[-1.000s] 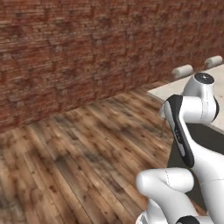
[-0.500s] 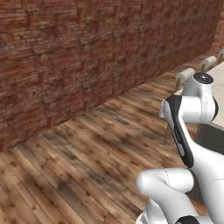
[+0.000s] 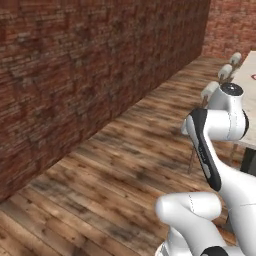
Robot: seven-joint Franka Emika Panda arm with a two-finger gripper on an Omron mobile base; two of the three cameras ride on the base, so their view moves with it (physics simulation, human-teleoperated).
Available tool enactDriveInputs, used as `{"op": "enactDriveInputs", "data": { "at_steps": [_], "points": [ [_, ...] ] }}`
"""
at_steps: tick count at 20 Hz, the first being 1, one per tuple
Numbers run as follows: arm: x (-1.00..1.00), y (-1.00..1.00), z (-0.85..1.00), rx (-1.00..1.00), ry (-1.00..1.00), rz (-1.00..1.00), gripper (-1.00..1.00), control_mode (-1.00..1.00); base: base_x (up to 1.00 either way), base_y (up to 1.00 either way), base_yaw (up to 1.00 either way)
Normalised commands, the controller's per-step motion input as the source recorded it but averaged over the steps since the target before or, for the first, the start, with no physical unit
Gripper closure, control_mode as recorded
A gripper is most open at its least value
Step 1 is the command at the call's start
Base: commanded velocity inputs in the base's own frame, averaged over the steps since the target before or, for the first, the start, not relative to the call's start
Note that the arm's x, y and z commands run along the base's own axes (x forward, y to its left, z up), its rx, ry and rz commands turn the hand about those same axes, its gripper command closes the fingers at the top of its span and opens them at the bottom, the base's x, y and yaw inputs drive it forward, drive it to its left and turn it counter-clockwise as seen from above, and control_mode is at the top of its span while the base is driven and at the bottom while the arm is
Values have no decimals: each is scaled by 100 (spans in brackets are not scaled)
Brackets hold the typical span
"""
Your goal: Take the steak from the fridge and place it on the digital scale on the counter by the fridge. Wait a few seconds for a reading, then move it to the plate on the dining counter.
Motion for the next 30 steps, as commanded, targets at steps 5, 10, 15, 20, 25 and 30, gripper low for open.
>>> {"op": "enactDriveInputs", "data": {
  "at_steps": [5, 10, 15, 20, 25, 30],
  "points": [
    [0, 0, 0, 0, 0, 0, 100, 100, 100, 100, -42],
    [0, 0, 0, 0, 0, 0, 100, 100, 100, 100, -45],
    [0, 0, 0, 0, 0, 0, 100, 100, 100, 100, -46],
    [0, 0, 0, 0, 0, 0, 100, 100, 100, 100, -47],
    [0, 0, 0, 0, 0, 0, 100, 100, 100, 100, -47],
    [0, 0, 0, 0, 0, 0, 100, 100, 100, 100, -47]
  ]
}}
